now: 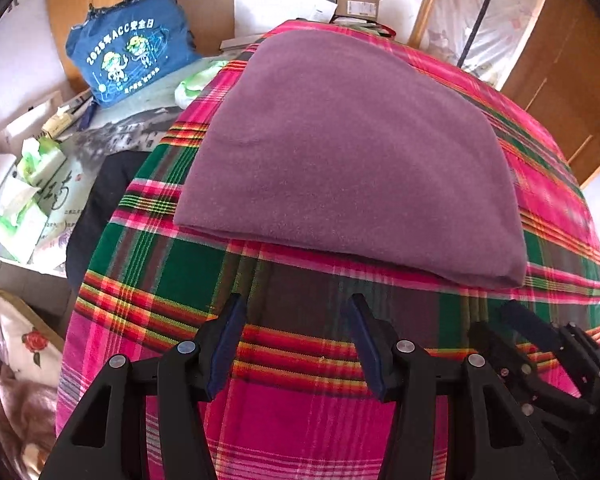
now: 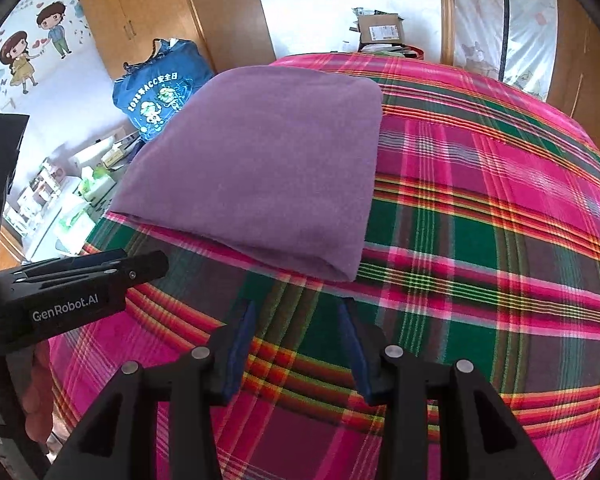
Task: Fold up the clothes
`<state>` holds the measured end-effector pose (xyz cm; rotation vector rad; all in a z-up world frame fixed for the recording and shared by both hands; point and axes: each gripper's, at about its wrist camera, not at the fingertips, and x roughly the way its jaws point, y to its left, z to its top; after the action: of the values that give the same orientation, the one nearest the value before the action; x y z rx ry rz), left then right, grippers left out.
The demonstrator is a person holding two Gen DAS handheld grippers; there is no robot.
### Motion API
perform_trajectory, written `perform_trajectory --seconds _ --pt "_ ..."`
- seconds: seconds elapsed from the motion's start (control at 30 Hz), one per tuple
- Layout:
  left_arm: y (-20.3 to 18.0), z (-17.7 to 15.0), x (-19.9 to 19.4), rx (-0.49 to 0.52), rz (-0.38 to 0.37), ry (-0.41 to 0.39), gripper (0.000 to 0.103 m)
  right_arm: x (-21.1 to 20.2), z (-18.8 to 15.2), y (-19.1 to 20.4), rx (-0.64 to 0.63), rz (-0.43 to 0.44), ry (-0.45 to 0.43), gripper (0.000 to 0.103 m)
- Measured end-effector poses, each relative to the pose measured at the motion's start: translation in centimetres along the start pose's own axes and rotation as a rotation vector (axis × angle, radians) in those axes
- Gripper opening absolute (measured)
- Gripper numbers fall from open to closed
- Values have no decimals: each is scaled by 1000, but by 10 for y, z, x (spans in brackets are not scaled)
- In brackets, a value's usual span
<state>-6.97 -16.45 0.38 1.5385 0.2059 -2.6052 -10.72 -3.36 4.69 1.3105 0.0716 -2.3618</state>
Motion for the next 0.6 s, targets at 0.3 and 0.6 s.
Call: perform_trajectory --seconds 0.3,0.6 --pt "-6 -3 2 18 36 -8 55 -2 3 2 1 -22 -7 44" --pt "-11 -6 0 12 49 -15 60 -1 4 2 -24 -23 -16 59"
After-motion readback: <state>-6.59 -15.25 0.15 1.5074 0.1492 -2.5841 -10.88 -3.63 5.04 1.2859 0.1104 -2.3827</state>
